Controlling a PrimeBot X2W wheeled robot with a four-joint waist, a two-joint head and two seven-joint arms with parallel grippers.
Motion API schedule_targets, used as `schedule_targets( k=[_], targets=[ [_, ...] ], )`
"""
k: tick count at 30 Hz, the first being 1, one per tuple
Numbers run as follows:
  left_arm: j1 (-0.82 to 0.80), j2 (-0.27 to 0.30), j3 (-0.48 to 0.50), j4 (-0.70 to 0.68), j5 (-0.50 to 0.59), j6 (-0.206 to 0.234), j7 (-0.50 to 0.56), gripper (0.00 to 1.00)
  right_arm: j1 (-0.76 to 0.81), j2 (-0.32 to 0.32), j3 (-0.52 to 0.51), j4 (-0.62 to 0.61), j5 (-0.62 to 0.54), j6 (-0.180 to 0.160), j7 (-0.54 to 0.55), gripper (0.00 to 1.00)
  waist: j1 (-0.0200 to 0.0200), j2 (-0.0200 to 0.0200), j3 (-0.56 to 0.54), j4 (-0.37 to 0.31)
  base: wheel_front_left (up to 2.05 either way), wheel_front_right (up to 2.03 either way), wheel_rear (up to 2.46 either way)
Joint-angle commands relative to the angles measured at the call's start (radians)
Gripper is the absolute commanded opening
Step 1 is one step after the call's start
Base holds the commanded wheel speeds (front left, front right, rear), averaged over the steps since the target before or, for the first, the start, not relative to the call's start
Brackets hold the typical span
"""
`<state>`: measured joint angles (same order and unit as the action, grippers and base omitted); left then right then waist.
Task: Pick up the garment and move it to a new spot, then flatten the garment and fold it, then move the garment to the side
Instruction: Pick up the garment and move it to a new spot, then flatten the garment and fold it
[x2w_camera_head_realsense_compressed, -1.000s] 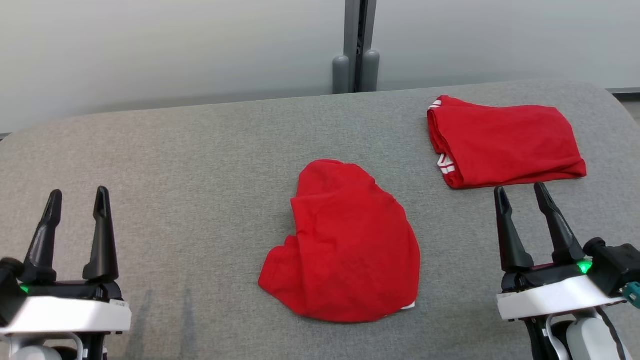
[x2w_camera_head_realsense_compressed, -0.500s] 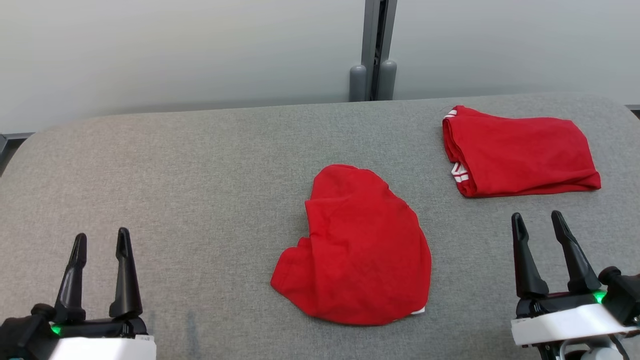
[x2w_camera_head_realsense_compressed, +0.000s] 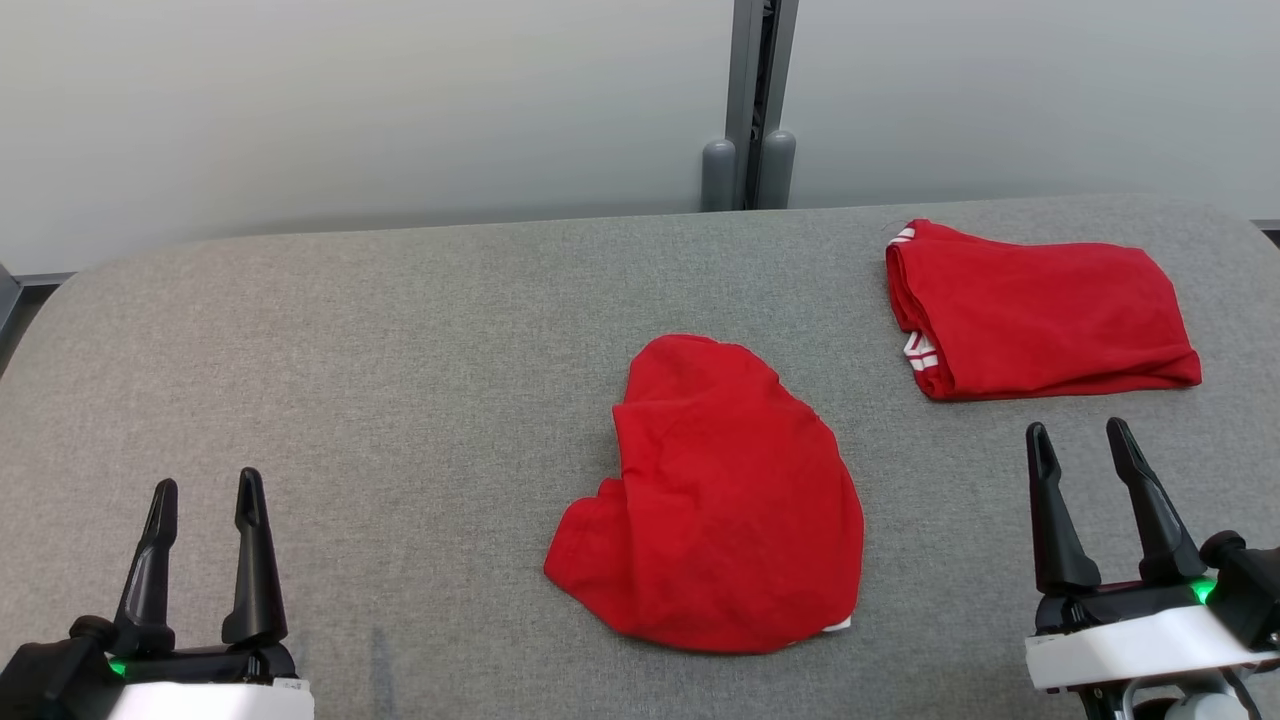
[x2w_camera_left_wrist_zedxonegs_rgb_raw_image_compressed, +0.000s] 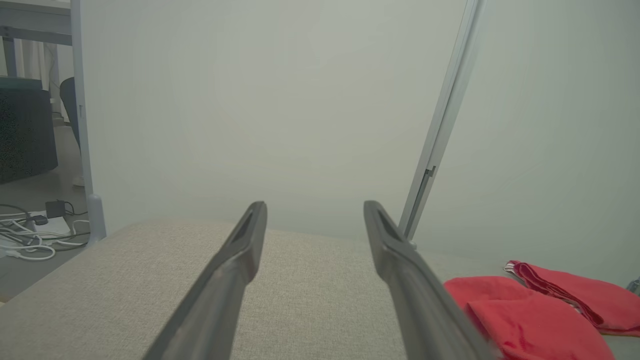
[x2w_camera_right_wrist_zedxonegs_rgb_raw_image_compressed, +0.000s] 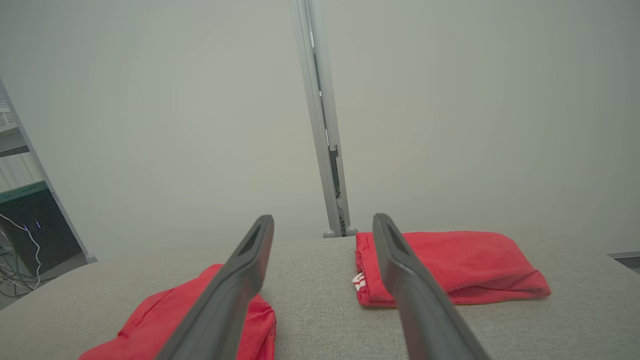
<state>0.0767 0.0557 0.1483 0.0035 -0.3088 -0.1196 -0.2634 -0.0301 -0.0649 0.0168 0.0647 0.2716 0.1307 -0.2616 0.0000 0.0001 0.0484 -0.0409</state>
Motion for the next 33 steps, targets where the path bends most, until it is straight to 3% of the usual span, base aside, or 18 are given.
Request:
schedule_targets(
  k=[1,33],
  targets=[
    [-0.009,0.002,0.007,0.000,0.010,-0.004,-0.001,1.00,0.001,-0.007,0.002,-0.001,-0.005,0.000,-0.005,1.00,0.0000,-0.0001,-0.001,0.000,0.00,0.00,0.00],
    [-0.015,-0.004,-0.004,0.020,0.019,-0.011,-0.001,1.00,-0.018,0.001,0.002,0.000,-0.008,0.000,-0.005,1.00,0.0000,-0.0001,0.005,-0.009,0.00,0.00,0.00]
  ],
)
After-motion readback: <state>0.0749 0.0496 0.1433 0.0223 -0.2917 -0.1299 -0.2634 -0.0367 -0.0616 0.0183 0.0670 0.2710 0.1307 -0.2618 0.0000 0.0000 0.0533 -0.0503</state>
